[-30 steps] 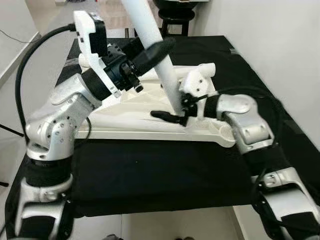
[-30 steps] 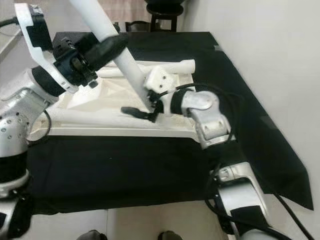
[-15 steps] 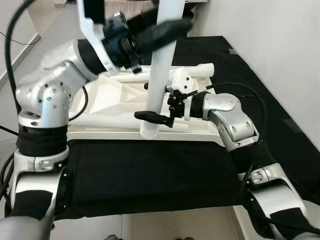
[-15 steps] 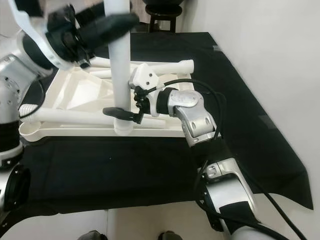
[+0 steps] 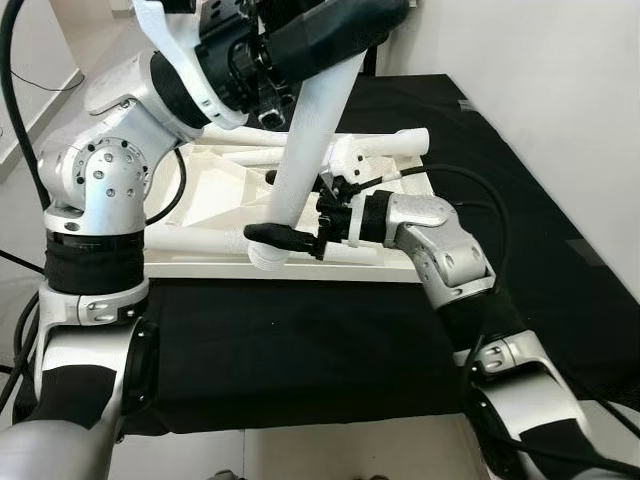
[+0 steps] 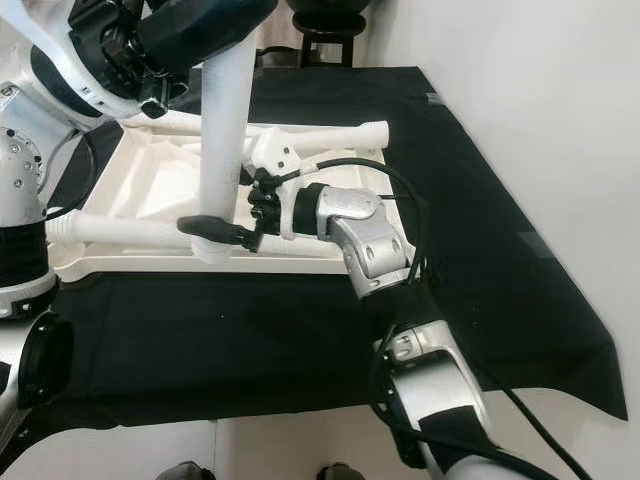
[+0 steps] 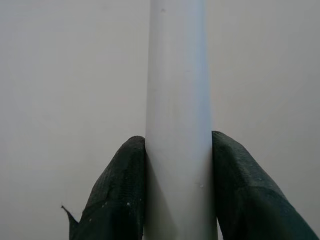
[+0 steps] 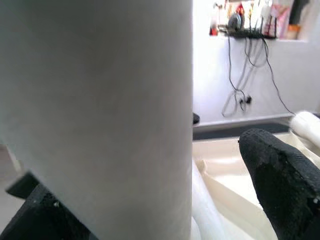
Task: Building children table
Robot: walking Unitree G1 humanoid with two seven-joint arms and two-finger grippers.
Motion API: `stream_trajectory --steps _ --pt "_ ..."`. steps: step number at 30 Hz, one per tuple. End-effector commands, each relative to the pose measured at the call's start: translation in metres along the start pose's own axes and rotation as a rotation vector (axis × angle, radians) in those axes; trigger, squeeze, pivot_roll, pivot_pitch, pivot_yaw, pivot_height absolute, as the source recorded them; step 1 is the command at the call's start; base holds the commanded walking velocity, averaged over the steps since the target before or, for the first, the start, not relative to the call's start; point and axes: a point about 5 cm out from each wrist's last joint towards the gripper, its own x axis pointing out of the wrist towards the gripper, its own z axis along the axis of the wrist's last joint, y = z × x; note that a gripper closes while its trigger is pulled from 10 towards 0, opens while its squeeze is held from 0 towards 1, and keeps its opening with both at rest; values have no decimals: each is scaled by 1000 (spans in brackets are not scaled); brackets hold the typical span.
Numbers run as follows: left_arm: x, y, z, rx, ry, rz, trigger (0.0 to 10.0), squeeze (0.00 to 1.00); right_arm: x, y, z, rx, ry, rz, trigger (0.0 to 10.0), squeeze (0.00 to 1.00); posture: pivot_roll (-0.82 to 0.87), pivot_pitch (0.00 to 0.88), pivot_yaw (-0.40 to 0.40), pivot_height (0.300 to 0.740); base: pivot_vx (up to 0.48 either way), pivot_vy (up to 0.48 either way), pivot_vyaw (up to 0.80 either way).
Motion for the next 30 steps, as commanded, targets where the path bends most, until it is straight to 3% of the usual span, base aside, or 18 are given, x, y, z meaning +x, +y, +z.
stream_trajectory --steps 1,8,11,17,18,19,20,30 --pt "4 -2 -3 -37 -29 -31 0 0 3 6 8 0 -57 31 10000 0 -25 22 -19 740 0 0 0" --pt "2 0 -3 -34 -48 -20 0 0 10 15 7 28 -84 72 10000 0 -22 26 -20 740 0 0 0" --pt "0 3 -2 -40 -80 3 0 0 22 23 8 44 -140 100 10000 0 -15 33 -15 740 0 0 0" --pt "-3 6 0 -40 -110 32 0 0 26 27 14 64 -205 132 10000 0 -8 39 -14 740 0 0 0" --pt "-4 7 0 -41 -120 43 0 0 27 29 15 69 -217 143 2824 0 -8 39 -15 740 0 0 0" --pt "-5 7 1 -42 -130 53 0 0 28 31 16 71 -223 154 2824 0 -8 39 -15 740 0 0 0" --pt "-5 8 2 -42 -144 64 0 0 29 34 15 67 -227 173 0 0 -4 43 -17 740 0 0 0" --pt "-14 16 9 -39 -209 122 0 0 34 40 7 28 -182 194 0 0 -1 45 -18 740 0 0 0"
